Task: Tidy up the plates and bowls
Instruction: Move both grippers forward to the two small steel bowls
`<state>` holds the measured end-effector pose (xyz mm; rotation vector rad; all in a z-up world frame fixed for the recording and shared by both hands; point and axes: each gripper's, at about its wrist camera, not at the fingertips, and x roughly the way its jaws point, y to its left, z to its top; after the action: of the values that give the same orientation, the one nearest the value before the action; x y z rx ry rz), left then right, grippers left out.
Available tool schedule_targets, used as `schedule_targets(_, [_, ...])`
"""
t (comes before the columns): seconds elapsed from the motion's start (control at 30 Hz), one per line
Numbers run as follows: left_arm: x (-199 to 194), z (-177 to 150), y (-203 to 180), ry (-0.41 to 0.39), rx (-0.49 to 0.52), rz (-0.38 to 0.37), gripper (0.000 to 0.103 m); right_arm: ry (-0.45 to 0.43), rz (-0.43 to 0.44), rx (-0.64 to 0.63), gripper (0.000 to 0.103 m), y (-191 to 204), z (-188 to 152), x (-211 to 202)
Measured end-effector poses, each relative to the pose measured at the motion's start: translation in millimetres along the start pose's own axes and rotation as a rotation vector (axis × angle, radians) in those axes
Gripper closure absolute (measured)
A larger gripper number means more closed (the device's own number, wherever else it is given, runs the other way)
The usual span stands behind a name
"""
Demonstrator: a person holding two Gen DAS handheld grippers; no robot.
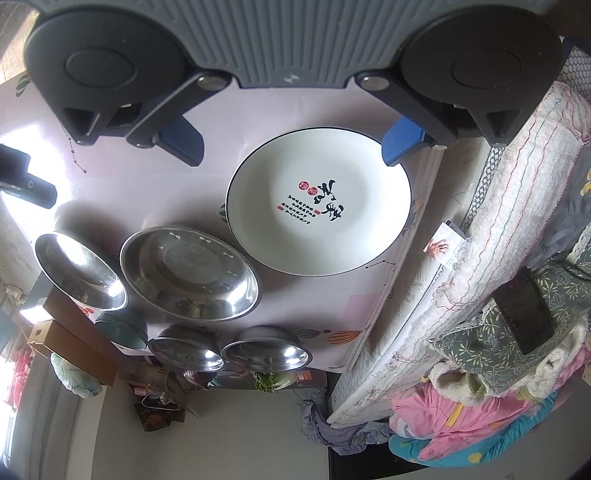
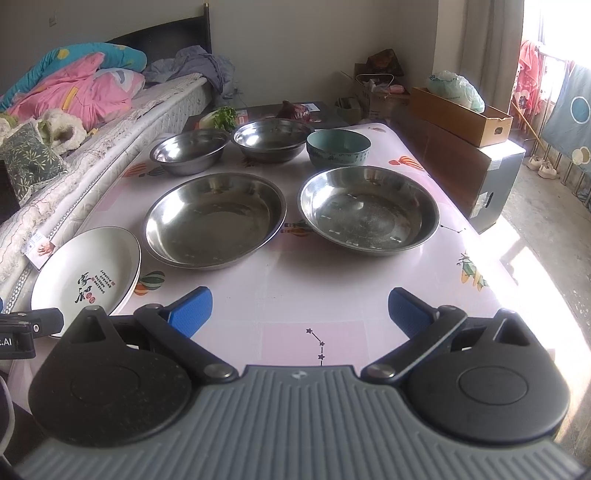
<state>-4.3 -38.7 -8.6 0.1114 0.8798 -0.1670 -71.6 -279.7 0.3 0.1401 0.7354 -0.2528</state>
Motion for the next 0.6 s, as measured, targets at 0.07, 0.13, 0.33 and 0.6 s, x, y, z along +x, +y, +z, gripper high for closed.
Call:
schedule_targets(0.07, [1, 2, 5, -0.009, -0.009, 0.011, 0.000, -0.004, 0.032, 0.014, 0.001, -3, 0, 2])
schedule_targets(0.13, [4, 8, 11, -0.020, -0.017, 0.034, 0.000, -0.011, 0.056, 0.016, 0.001, -6, 0, 4])
schedule_targets(0.33, [13, 31, 25, -0.070, -0.020, 0.100, 0.000, -0.034, 0.103, -0.009, 0.001, -9, 13, 11])
schedule_targets(0.6, [33, 82, 31, -0.164, 0.012, 0.086, 0.000, -0.113, 0.205, -0.140, 0.001, 4, 56, 27])
